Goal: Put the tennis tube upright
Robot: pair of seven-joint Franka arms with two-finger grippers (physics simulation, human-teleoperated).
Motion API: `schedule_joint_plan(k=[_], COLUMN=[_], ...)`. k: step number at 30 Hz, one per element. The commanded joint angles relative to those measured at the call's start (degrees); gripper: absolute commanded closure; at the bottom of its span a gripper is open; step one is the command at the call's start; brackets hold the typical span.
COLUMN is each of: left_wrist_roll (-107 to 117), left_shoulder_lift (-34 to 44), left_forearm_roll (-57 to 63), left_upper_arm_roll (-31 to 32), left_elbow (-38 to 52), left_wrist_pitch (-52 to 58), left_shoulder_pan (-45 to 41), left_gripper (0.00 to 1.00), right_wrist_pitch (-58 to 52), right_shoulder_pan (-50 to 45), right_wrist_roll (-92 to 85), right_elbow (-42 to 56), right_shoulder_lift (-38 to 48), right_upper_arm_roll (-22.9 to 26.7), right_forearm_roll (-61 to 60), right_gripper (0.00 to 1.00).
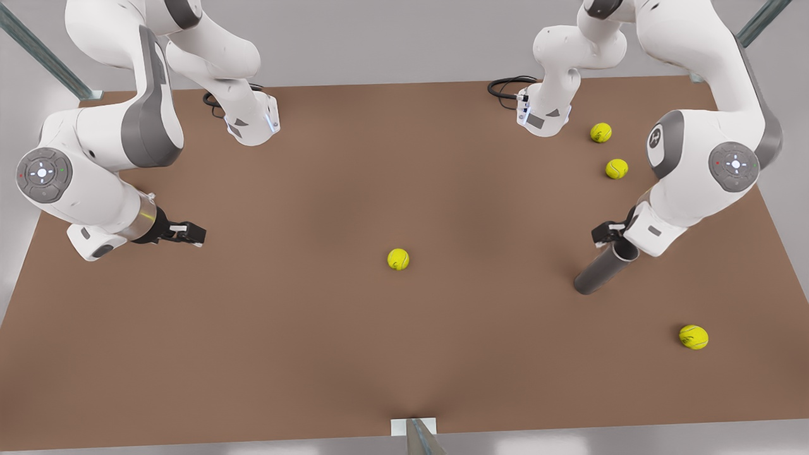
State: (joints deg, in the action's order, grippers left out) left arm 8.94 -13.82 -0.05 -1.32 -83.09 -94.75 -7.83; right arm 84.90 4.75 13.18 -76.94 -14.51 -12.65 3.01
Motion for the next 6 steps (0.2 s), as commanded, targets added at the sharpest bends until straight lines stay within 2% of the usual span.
schedule_joint_plan(k=[1, 6], left_wrist_roll=[-0.06, 0.03], left_shoulder_lift=[0.02, 0.02], left_forearm_roll=[0.05, 0.05], left_upper_arm_roll=[0.00, 0.00], left_elbow=[0.03, -0.06], left_wrist_pitch=[0.00, 0.00], left_shoulder_pan=[0.10, 0.36], left_gripper=[0.00, 0.00], right_wrist_pitch=[0.00, 0.00], right_shoulder_pan=[0.00, 0.00], right_wrist_roll=[0.00, 0.18], right_elbow=[0.04, -0.05], right_shoulder_lift=[0.01, 0.01], right_upper_arm_roll=[0.00, 0.00], right_forearm_roll=[-0.02, 0.07], right_gripper=[0.00, 0.00])
